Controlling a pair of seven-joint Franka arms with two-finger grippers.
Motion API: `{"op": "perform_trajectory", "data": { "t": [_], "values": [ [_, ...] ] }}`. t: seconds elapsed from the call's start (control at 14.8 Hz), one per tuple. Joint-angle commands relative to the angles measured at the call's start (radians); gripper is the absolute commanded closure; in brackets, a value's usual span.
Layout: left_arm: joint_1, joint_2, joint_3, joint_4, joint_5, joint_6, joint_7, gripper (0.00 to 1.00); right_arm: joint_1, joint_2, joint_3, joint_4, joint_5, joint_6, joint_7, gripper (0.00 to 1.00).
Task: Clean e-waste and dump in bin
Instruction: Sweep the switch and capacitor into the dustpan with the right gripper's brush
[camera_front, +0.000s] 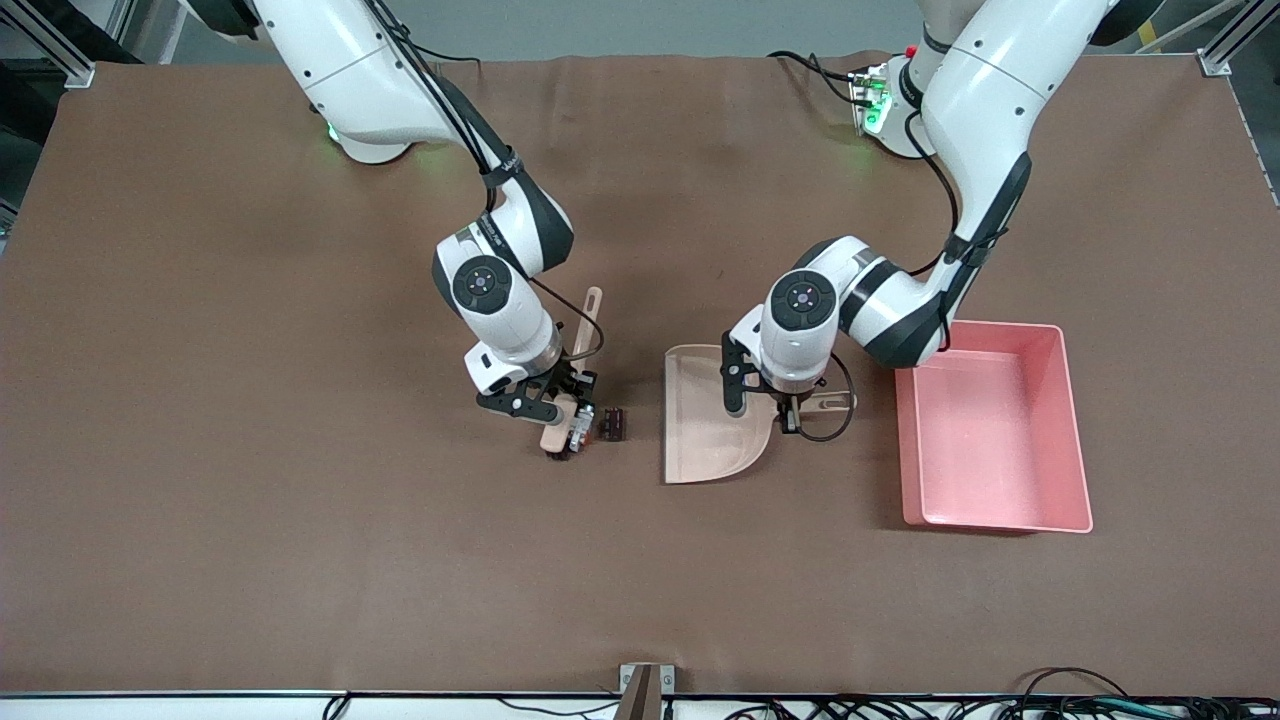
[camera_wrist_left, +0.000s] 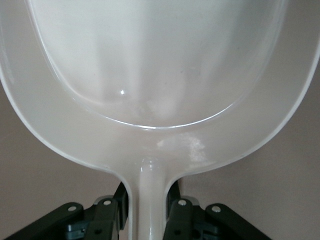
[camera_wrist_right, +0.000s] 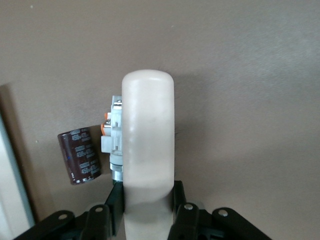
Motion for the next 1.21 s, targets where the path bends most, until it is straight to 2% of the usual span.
{"op": "perform_trajectory", "data": {
  "t": [0.0,0.13,0.67,0.81,1.15],
  "values": [
    [-0.031,0.035,0.002,0.075,0.016,-0.079,0.000,0.80,0.012,0.016,-0.007,0.027,0.007,-0.005,0.001,0.99],
    [-0.057,0.048,0.008,0.103,0.016,-0.119,0.000,0.80,0.020,0.022,-0.006,0.038,0.006,-0.005,0.001,0.99],
    [-0.082,0.077,0.010,0.123,0.039,-0.120,-0.008,0.80,0.055,0.033,-0.004,0.059,0.012,-0.003,-0.004,0.99],
    [-0.084,0.077,0.008,0.123,0.039,-0.120,-0.022,0.80,0.058,0.047,0.025,0.087,0.013,-0.003,-0.004,0.99],
    [-0.090,0.081,0.008,0.124,0.039,-0.120,-0.039,0.80,0.095,0.085,0.033,0.151,0.013,-0.005,0.009,0.99]
  ]
}}
